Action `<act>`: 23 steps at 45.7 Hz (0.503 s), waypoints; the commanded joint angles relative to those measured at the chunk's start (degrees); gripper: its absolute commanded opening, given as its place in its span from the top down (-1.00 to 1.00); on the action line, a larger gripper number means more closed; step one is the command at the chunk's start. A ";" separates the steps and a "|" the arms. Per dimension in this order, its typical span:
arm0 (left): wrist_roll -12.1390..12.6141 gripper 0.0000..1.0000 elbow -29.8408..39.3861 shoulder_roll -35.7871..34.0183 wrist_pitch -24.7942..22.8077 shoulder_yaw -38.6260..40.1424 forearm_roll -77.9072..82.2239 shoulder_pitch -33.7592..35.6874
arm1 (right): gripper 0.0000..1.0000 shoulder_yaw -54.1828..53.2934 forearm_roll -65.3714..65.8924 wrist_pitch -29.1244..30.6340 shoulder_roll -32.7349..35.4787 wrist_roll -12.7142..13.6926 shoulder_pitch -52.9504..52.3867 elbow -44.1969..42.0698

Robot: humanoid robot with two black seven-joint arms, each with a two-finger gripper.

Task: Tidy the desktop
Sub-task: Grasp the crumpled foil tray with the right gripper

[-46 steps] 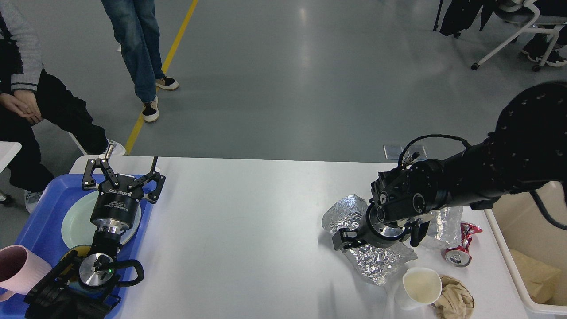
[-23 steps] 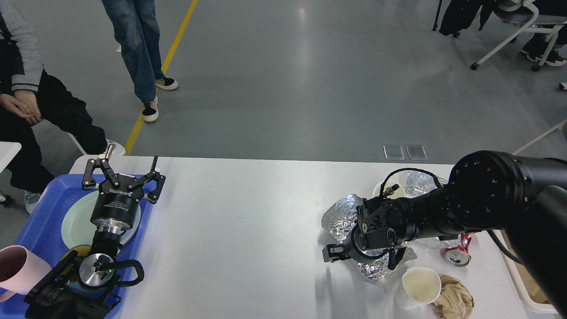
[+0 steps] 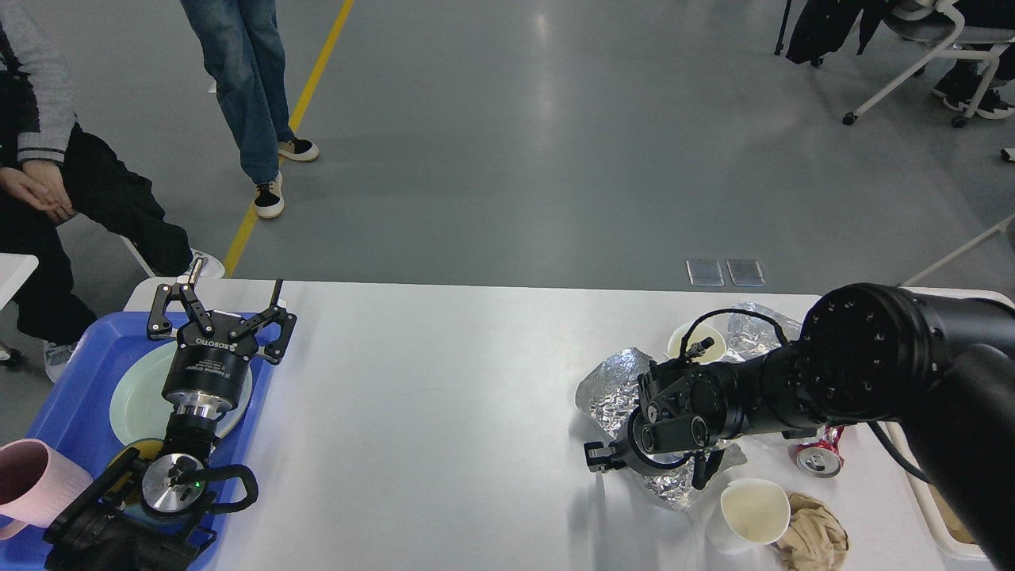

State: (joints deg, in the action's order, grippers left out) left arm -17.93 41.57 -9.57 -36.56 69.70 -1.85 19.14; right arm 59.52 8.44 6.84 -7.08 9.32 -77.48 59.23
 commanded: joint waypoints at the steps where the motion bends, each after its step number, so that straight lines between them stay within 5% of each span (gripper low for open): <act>1: 0.00 -0.93 0.00 -0.01 0.00 0.00 0.00 0.02 | 0.73 -0.02 -0.09 -0.08 0.05 0.00 0.13 0.01; 5: 0.00 -0.93 0.00 -0.01 0.00 0.00 0.00 0.02 | 1.00 -0.10 -0.18 -0.08 0.13 0.08 0.13 0.09; 23: 0.00 -0.93 0.00 -0.01 0.00 0.00 0.00 0.02 | 1.00 -1.24 -0.88 -1.22 -0.30 0.08 -1.36 1.59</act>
State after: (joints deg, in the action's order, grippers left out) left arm -17.93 41.57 -9.54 -36.56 69.70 -1.84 19.15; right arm 59.21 7.92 5.56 -7.18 9.41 -77.81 60.00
